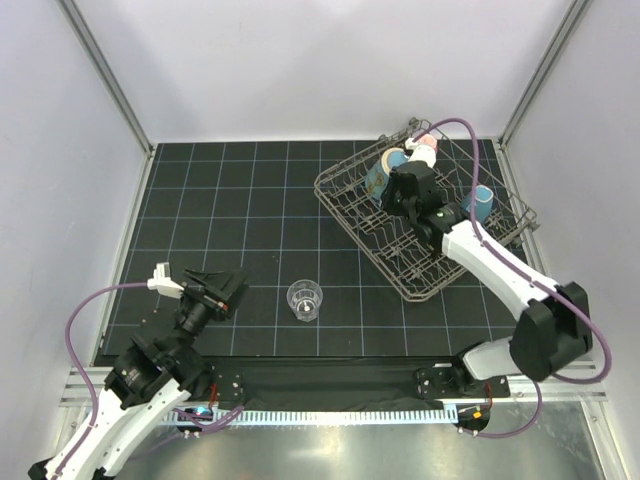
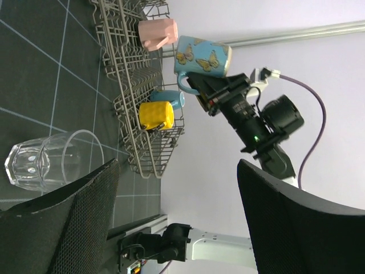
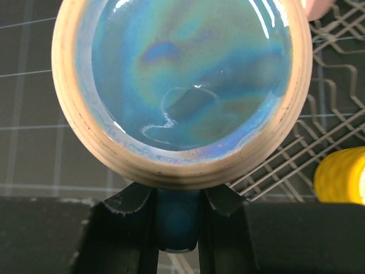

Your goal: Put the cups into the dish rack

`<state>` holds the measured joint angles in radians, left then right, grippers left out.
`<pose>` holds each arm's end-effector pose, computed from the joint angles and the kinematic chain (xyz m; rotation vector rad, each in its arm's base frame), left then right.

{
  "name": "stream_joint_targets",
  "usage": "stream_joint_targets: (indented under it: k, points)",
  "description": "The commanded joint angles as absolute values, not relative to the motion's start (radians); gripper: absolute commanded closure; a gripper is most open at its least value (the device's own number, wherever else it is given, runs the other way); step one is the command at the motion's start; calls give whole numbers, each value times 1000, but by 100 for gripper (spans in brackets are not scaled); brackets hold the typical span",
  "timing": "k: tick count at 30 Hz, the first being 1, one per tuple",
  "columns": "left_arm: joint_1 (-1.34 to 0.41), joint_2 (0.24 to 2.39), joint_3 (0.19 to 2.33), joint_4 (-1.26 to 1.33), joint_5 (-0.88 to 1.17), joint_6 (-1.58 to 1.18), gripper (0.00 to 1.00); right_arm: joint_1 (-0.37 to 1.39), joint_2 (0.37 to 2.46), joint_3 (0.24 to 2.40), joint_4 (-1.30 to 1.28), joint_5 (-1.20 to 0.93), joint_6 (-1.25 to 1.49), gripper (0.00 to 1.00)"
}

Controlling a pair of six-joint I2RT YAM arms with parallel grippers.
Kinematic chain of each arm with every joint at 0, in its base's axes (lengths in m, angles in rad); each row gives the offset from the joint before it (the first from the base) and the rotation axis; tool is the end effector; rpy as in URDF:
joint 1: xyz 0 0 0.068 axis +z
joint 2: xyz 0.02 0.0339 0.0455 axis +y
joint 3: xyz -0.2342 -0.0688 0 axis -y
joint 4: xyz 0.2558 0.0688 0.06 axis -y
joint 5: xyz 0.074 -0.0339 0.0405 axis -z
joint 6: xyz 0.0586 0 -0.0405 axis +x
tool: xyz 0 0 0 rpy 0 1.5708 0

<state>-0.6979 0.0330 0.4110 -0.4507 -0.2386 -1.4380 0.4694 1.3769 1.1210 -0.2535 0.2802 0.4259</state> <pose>0.1101 -0.0743 0.2619 -0.8555 1.6391 -1.3910 0.3206 0.1445 0.2731 0.1258 2.0650 0.2616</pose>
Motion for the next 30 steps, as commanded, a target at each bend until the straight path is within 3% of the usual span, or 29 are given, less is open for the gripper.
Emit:
stream_joint_targets:
  k: [1,10,30]
  points:
    - [-699,40,426,-474,-221,-1451,20,434,1417,1192,-56,419,354,96]
    - [-699,29,419,-512,-210,-1456,20,361,1666,1262,69,443,339,96]
    - [-698,12,419,-569,-212,-1459,20,333,1897,1391,35,445,365,96]
